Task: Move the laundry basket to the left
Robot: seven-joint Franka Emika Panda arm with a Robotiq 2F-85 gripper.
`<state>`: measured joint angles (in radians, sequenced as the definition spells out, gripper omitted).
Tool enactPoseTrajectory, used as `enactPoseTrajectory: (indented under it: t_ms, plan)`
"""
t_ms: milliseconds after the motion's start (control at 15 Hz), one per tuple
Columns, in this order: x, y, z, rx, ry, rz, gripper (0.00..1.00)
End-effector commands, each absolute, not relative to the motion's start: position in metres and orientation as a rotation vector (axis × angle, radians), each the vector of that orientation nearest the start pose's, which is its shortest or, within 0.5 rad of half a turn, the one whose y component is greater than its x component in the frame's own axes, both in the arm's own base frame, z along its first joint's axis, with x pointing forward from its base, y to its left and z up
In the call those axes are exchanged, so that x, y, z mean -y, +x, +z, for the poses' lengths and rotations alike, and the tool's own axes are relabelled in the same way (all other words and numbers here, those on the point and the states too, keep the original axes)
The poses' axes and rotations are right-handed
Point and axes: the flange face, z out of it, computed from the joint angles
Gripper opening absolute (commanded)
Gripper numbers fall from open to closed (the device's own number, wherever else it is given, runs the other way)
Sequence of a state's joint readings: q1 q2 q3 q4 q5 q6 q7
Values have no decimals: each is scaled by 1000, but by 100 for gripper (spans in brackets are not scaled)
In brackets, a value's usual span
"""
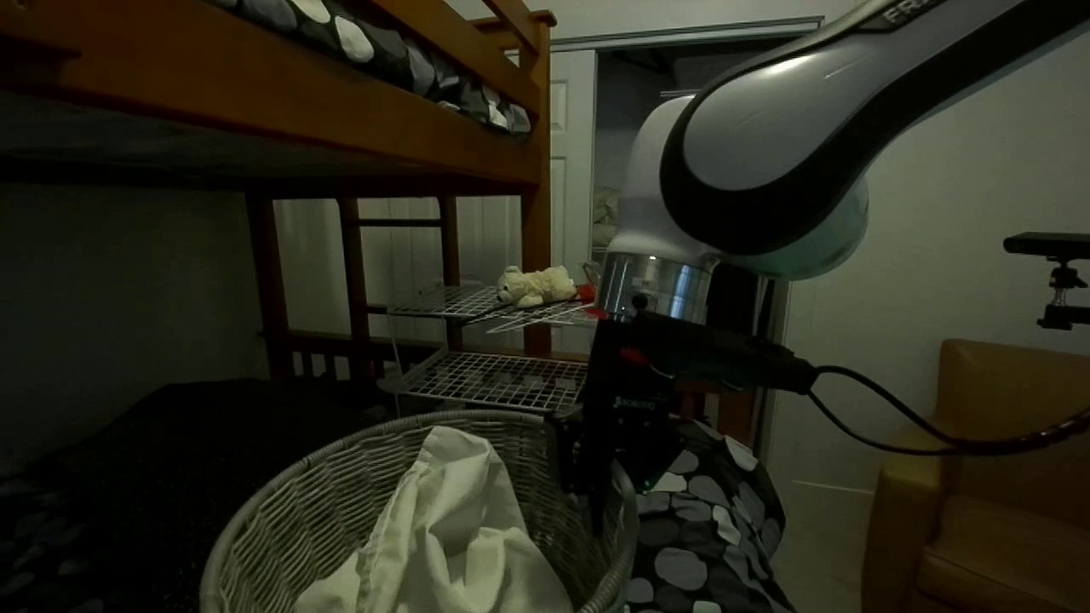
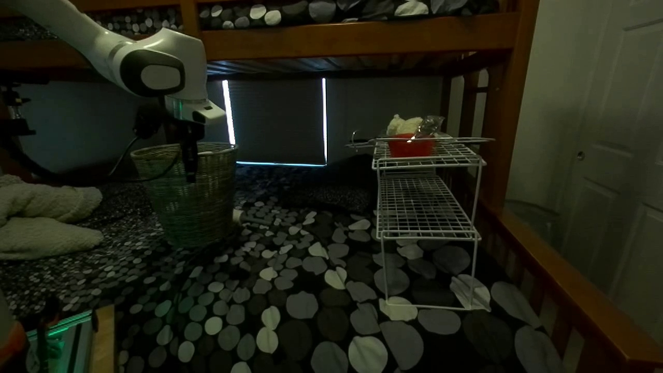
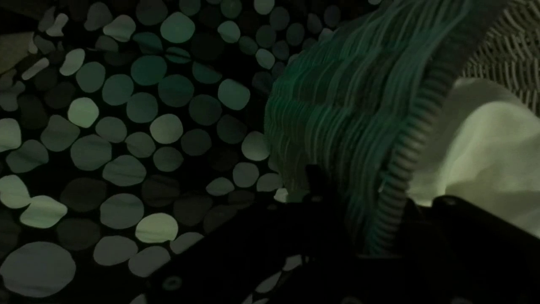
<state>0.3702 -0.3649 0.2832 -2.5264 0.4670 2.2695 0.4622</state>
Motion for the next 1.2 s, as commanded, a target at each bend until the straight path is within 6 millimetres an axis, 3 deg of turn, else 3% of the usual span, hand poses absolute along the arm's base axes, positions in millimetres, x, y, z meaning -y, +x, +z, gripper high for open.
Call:
enactPoseTrajectory:
  t_ms: [0,133,200,267,400,533,800,933,1000,1133]
  plan:
    - [-275,340,397,-101,-2868,143,3]
    - [-280,344,379,-90,-2905,182,3]
    - [-283,347,369,-82,-2906,223,38]
    - [-285,349,361,-75,-2907,260,40]
    - [-285,354,364,-77,-2922,260,55]
    - [-274,357,375,-95,-2975,202,69]
    - [-228,353,432,-225,-2948,-80,99]
    - [-209,354,461,-236,-2881,-209,100]
    - [-232,372,440,-210,-2920,-83,96]
    - [-217,366,465,-235,-2891,-174,100]
